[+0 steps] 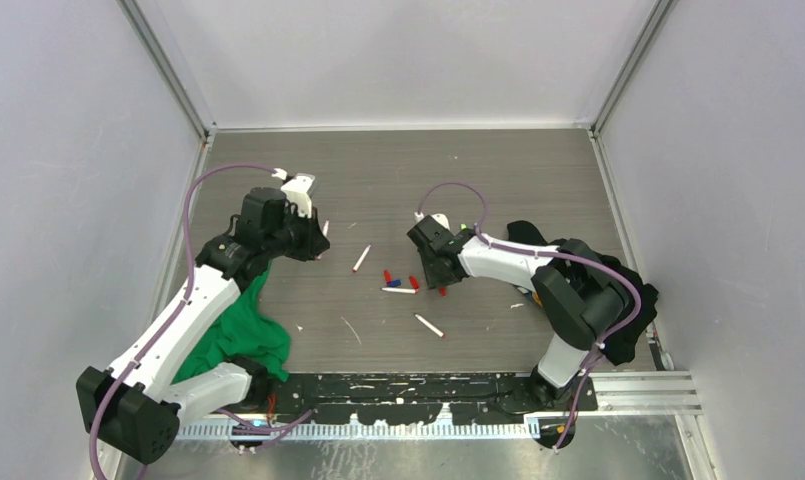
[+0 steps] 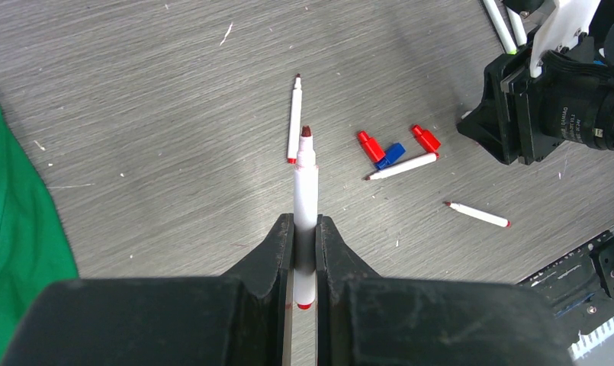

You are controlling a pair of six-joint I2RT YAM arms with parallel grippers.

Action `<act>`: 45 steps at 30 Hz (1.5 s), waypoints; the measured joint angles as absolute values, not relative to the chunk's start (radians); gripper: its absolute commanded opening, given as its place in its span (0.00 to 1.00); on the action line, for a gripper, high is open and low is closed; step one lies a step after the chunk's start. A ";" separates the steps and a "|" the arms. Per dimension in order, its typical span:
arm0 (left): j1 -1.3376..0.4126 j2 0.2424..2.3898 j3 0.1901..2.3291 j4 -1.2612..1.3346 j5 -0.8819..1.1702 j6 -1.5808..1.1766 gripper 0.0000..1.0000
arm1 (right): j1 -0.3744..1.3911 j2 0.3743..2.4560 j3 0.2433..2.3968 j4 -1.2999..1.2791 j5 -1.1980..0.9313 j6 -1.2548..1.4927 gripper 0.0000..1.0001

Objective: Insert the pens into the pen caps
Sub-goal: Insert the pen cap onto the pen.

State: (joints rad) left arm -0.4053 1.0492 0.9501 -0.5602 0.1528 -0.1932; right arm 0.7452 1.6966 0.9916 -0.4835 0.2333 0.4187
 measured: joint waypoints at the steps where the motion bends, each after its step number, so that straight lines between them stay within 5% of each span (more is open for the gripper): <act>1: -0.405 1.049 0.950 -0.560 0.152 -0.193 0.00 | 0.745 1.697 0.992 -0.483 0.234 0.419 0.32; 15: -0.406 0.999 0.950 -0.570 0.145 -0.193 0.00 | 0.717 1.650 0.937 -0.443 0.173 0.476 0.01; 23: -0.406 0.904 0.950 -0.539 0.178 -0.215 0.00 | 0.711 1.393 0.815 -0.455 0.139 0.553 0.01; 31: -0.406 0.994 1.037 -0.433 0.459 -0.278 0.00 | 0.711 1.014 0.812 -0.374 0.076 0.616 0.01; 38: -0.424 0.995 0.880 -0.145 0.834 -0.408 0.00 | 0.711 0.811 0.656 0.009 -0.028 0.749 0.00; 45: -0.530 1.025 0.851 -0.150 0.948 -0.393 0.00 | 0.730 0.825 0.538 0.388 -0.069 0.864 0.01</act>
